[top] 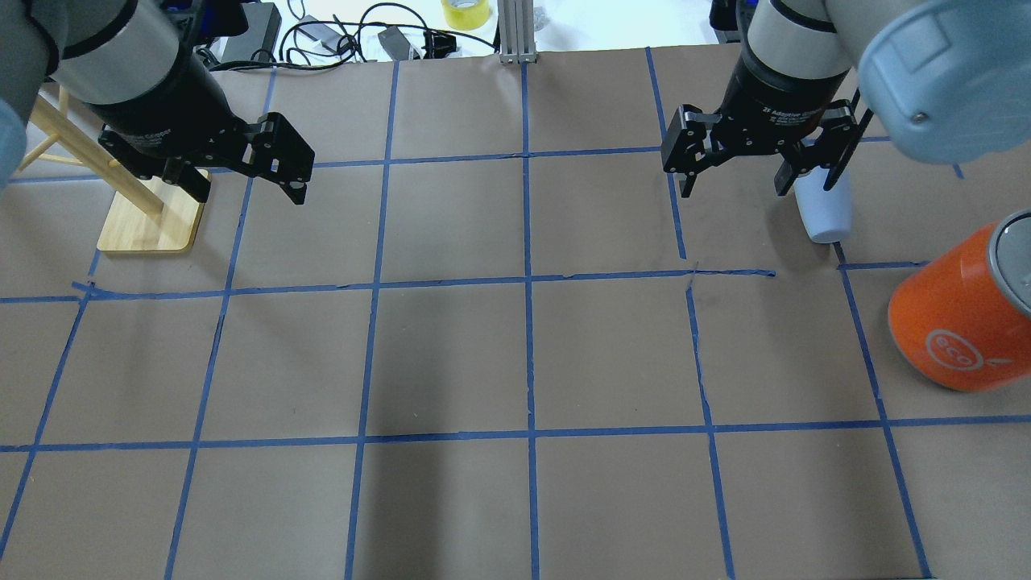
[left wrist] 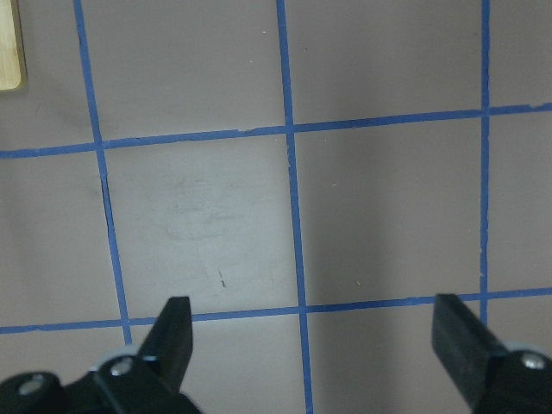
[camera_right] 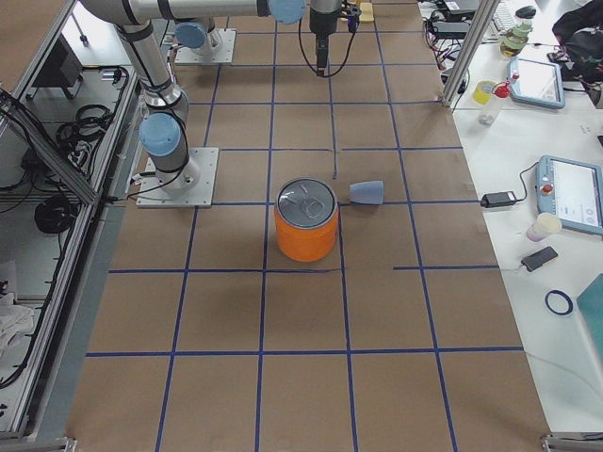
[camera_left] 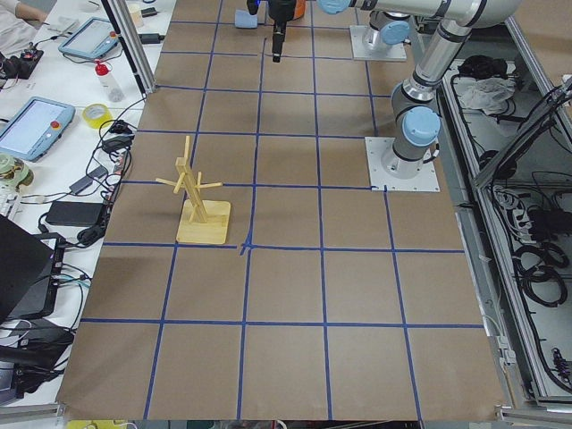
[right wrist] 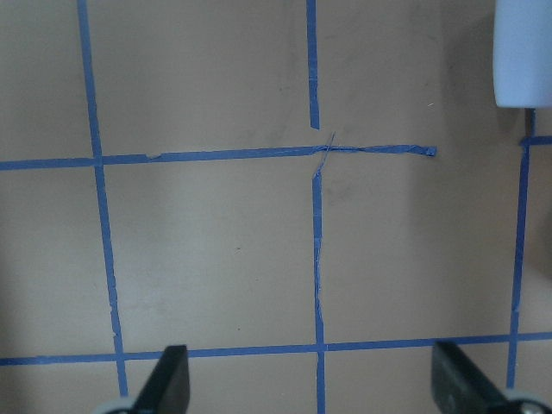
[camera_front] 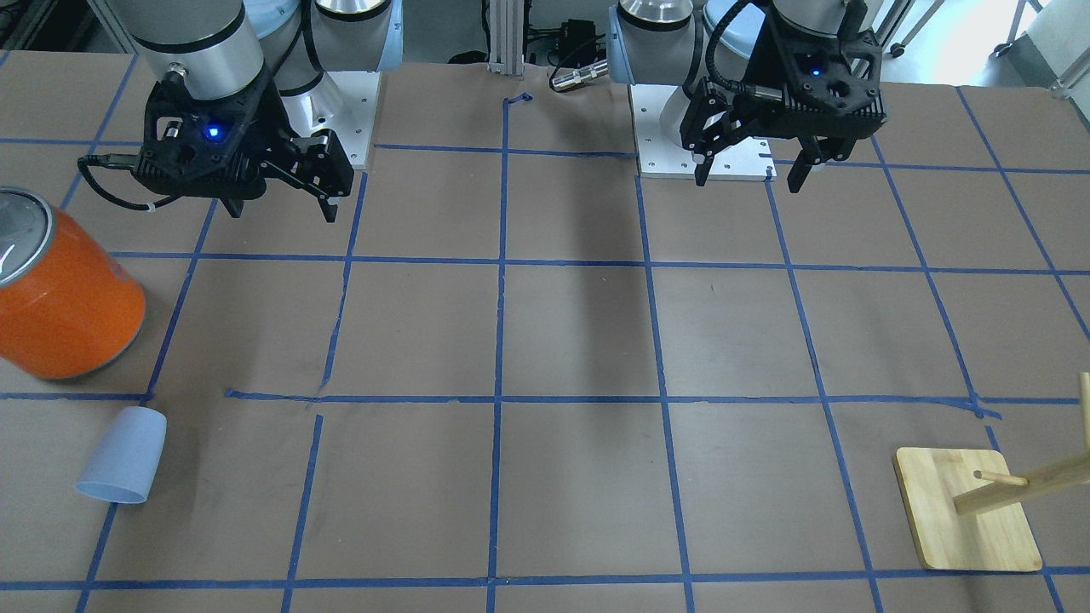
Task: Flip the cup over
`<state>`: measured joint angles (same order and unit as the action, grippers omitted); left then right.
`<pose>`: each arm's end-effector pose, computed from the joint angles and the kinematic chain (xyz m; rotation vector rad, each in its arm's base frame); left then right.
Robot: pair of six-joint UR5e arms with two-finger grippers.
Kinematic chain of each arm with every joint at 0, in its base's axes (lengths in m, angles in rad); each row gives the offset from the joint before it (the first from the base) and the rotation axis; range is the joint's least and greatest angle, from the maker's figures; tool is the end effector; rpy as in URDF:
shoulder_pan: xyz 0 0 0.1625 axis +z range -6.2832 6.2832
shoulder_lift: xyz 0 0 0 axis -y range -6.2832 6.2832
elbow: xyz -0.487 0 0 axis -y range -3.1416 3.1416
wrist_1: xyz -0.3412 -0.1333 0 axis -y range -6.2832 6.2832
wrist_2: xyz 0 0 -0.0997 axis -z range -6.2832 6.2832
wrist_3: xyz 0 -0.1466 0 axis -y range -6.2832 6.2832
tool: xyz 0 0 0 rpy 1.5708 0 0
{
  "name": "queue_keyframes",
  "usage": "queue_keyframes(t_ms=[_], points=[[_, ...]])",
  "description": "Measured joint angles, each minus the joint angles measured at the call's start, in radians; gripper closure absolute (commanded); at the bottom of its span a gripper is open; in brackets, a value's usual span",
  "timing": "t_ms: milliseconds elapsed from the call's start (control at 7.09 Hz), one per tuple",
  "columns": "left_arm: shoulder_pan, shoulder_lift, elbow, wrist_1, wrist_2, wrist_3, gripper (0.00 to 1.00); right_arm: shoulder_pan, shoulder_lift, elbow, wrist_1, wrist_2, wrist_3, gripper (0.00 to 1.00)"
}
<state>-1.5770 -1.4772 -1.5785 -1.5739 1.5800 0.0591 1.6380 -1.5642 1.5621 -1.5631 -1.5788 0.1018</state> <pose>-0.1345 -0.4051 0.5388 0.1015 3.1259 -0.1291 0.1616 -0.4334 0.5031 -0.0542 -3.1327 -0.0077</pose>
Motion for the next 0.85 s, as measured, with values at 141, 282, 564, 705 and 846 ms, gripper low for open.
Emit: queue_keyframes(t_ms=[141,282,564,705,846], points=[[0.0,0.0,0.0,0.0,0.0,0.0,0.0,0.0,0.0,0.0,0.0,0.0,0.001,0.0],[0.0,0.0,0.0,0.0,0.0,0.0,0.0,-0.001,0.001,-0.001,-0.001,0.001,0.005,0.0],[0.0,0.0,0.0,0.0,0.0,-0.001,0.0,-0.003,0.002,-0.001,-0.006,0.008,0.011,0.0],[0.0,0.0,0.0,0.0,0.0,-0.001,0.0,-0.003,0.003,0.002,-0.011,0.012,0.013,0.0],[0.0,0.0,0.0,0.0,0.001,-0.001,0.0,-0.003,-0.001,0.007,-0.015,0.012,0.014,0.0]])
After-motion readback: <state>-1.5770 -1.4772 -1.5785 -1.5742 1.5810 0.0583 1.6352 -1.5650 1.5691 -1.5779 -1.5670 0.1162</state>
